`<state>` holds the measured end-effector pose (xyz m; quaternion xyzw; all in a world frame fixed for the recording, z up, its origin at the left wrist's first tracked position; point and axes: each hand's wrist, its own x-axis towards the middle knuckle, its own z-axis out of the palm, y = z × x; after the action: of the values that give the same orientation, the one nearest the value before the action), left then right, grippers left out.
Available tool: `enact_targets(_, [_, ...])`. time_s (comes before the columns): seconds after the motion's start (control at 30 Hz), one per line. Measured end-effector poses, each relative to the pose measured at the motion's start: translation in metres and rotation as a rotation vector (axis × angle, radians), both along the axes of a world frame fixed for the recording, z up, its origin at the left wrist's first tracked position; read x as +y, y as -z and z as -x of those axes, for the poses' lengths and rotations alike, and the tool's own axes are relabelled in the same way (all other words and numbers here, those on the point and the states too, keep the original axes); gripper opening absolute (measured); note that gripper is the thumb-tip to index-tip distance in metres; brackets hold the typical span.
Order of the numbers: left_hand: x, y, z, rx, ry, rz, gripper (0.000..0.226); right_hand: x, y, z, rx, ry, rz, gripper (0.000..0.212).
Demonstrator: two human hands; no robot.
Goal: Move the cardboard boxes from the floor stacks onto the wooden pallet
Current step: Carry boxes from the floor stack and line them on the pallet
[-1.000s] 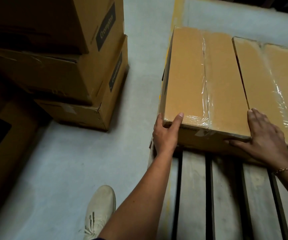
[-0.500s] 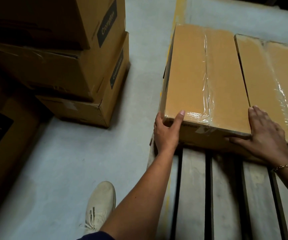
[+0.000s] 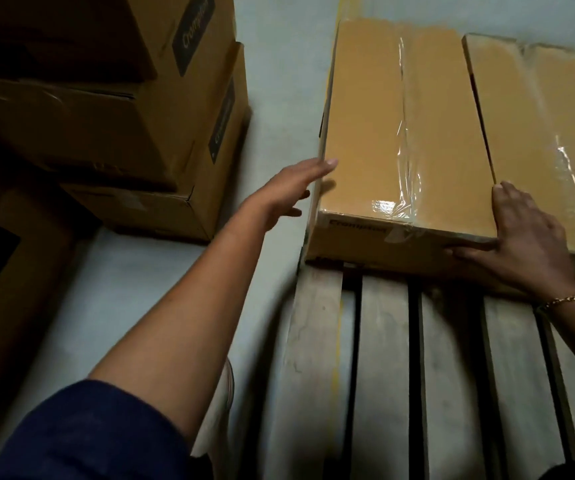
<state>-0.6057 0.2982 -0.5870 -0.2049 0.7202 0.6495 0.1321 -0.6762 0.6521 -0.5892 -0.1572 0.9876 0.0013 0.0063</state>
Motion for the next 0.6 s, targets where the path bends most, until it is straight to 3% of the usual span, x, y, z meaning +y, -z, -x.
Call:
enact_targets(0.1, [0.007,0.000,0.007,0.006,0.128,0.033,0.058,0.000,0.000,0.000,-0.002,-0.002,0.012,0.122])
enact_targets(0.6, [-0.001,0.006,0.015,0.044,0.135,-0.002,0.068,-0.002,0.003,0.000,0.059,0.028,0.022,0.118])
